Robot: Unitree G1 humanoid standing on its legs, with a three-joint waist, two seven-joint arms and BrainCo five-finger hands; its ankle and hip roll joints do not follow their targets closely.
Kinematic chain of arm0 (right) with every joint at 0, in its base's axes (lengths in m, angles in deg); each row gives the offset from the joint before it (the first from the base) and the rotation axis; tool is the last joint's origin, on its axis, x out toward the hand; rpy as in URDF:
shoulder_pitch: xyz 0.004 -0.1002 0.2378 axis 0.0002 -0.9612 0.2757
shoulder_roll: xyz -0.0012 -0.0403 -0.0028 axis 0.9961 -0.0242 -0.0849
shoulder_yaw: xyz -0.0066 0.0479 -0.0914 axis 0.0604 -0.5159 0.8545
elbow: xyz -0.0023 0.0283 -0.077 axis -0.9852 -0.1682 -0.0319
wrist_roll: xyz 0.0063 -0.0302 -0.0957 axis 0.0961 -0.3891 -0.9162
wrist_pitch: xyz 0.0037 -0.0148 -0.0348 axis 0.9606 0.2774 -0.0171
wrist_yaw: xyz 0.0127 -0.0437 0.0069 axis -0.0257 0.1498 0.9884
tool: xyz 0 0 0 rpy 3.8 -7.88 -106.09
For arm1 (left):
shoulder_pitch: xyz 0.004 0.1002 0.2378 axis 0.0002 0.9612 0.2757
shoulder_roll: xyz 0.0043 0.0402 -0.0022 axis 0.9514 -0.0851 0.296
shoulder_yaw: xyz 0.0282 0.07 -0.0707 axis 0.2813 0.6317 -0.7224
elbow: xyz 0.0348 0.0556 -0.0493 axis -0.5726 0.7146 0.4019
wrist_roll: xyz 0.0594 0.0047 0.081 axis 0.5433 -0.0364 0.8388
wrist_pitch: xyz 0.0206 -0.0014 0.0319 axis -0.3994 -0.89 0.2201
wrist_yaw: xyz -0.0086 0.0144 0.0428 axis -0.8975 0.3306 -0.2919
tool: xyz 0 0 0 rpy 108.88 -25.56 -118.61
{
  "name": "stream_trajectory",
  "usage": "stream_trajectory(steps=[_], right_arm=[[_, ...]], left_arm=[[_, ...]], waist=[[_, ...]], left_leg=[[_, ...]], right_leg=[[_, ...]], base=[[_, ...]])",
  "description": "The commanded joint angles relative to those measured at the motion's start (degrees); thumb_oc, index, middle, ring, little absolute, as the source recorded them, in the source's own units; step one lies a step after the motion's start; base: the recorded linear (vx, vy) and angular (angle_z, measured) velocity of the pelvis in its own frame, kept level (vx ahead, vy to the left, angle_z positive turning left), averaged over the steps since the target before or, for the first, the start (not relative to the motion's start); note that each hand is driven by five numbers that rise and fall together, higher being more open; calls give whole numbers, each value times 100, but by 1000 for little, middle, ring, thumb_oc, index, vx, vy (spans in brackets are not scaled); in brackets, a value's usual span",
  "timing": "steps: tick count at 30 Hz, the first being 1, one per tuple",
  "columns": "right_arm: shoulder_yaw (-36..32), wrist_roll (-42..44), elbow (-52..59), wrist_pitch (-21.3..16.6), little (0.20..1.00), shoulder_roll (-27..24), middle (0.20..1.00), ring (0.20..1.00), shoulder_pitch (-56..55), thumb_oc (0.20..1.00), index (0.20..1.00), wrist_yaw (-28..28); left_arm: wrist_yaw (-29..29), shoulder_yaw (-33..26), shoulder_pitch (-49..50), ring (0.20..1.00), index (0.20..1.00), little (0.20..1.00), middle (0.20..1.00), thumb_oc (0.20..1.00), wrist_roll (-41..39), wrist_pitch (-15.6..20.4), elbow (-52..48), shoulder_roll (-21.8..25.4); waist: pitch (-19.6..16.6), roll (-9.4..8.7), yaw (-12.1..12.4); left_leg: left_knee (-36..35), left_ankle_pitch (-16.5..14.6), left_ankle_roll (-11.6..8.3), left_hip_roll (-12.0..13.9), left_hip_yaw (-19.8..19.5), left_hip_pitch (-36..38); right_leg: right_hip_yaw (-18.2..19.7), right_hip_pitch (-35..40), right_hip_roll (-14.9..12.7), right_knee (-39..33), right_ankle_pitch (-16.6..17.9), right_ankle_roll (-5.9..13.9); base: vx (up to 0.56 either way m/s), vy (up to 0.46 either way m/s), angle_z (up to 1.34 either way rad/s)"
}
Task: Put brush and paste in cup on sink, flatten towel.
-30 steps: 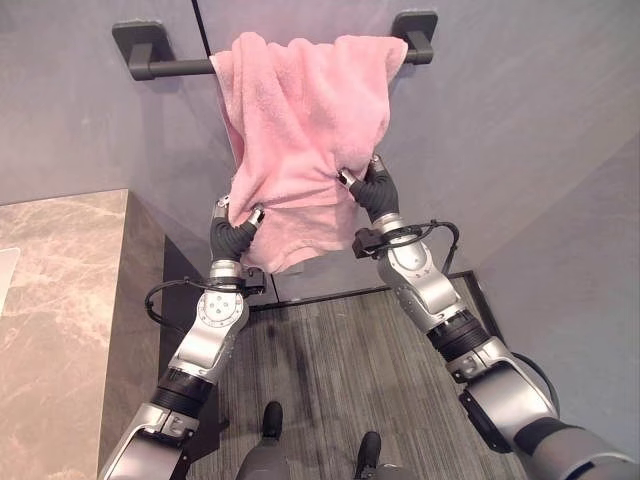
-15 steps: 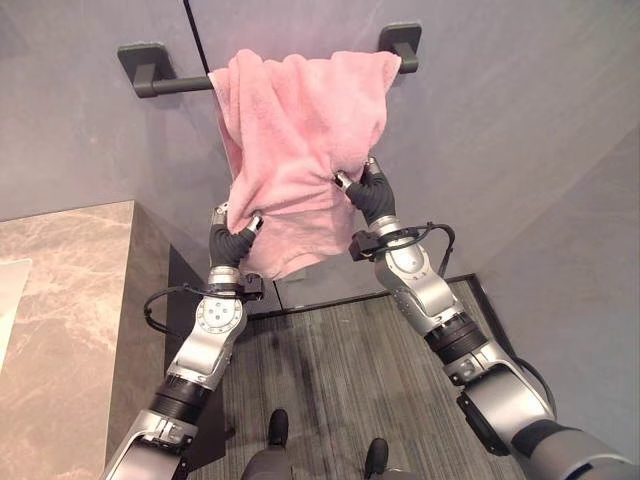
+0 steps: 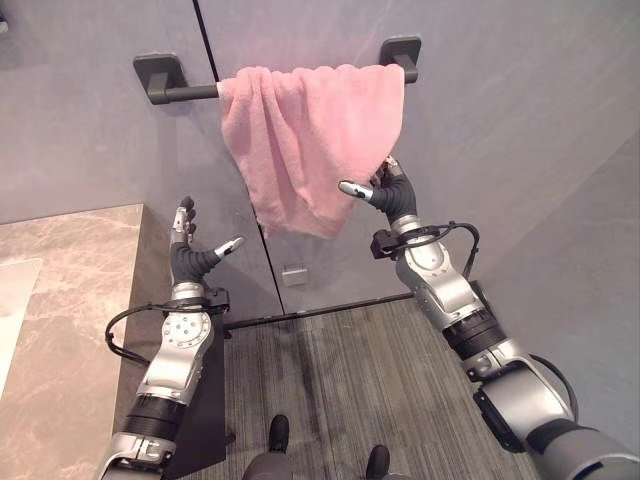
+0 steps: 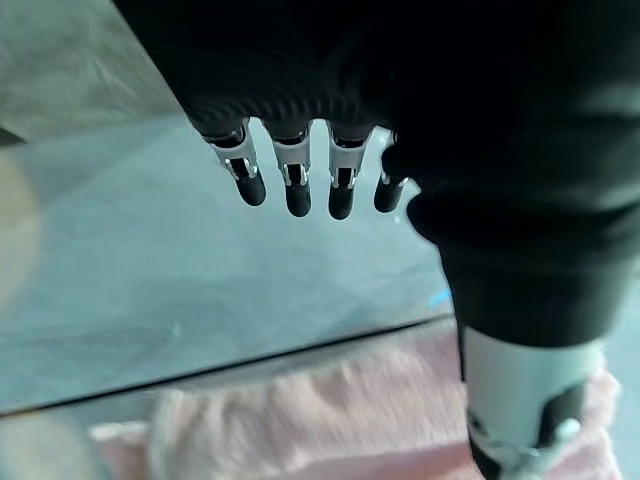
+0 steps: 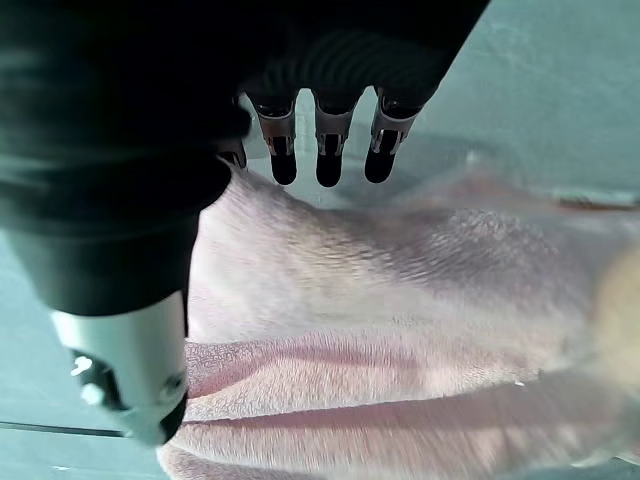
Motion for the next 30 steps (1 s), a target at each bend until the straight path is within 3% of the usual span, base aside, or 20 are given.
stream_trajectory(steps=[1,8,14,16,19,24,25,30], right_arm=[[-322,-174,30,-170,1000,18,1000,1000,-40,1000,1000,89],[-578,-142,261,-213,1000,107,1000,1000,-682,1000,1000,151],[-922,-55,791,-274,1000,164,1000,1000,-1789,1000,1000,409],[-1131,189,1075,-333,1000,243,1000,1000,-2647,1000,1000,714],[-1199,194,1133,-227,1000,201,1000,1000,-3752,1000,1000,1270],[-1261,141,1016,-94,1000,142,1000,1000,-4414,1000,1000,1551],[-1394,24,699,-12,1000,155,1000,1000,-4787,1000,1000,1598],[-1387,38,729,53,1000,84,1000,1000,-5105,1000,1000,1687]], left_arm=[[-238,-163,-1,1000,1000,1000,1000,1000,-195,235,55,576],[-587,-240,396,1000,1000,1000,1000,1000,-444,262,-53,494],[-906,-361,963,1000,1000,1000,1000,1000,-801,272,-150,118],[-1092,-528,1434,1000,1000,1000,1000,1000,-899,256,-271,-64],[-1392,-650,1985,1000,1000,1000,1000,1000,-1120,228,-328,-320],[-1665,-717,2381,1000,1000,1000,1000,1000,-1311,187,-405,-415],[-1859,-648,2659,1000,1000,1000,1000,1000,-1409,97,-355,-498],[-2043,-458,2828,1000,1000,1000,1000,1000,-1438,-18,-383,-470]], waist=[[-311,-404,143],[-348,-382,127],[-354,-376,45],[-319,-381,-10],[-171,-392,-87],[-71,-367,-160],[68,-341,-249],[229,-294,-398]], left_leg=[[4,-449,25,-98,151,533],[4,-479,65,-119,138,608],[4,-531,128,-177,129,733],[85,-612,230,-241,175,832],[503,-849,381,-381,176,755],[569,-922,467,-460,190,779],[623,-1006,596,-566,185,870],[618,-1037,753,-677,26,1038]], right_leg=[[342,-172,-724,-17,442,617],[336,-79,-743,-17,448,621],[322,40,-797,-17,469,635],[357,84,-850,61,450,653],[538,-91,-980,577,381,669],[615,-260,-1063,992,430,695],[727,-512,-1152,1587,668,740],[1231,-1012,-1004,2632,1091,662]], base=[[0,0,0],[-2,4,0],[-13,34,1],[-44,90,0],[-71,104,-17],[-36,104,-3],[-27,188,-6],[9,156,8]])
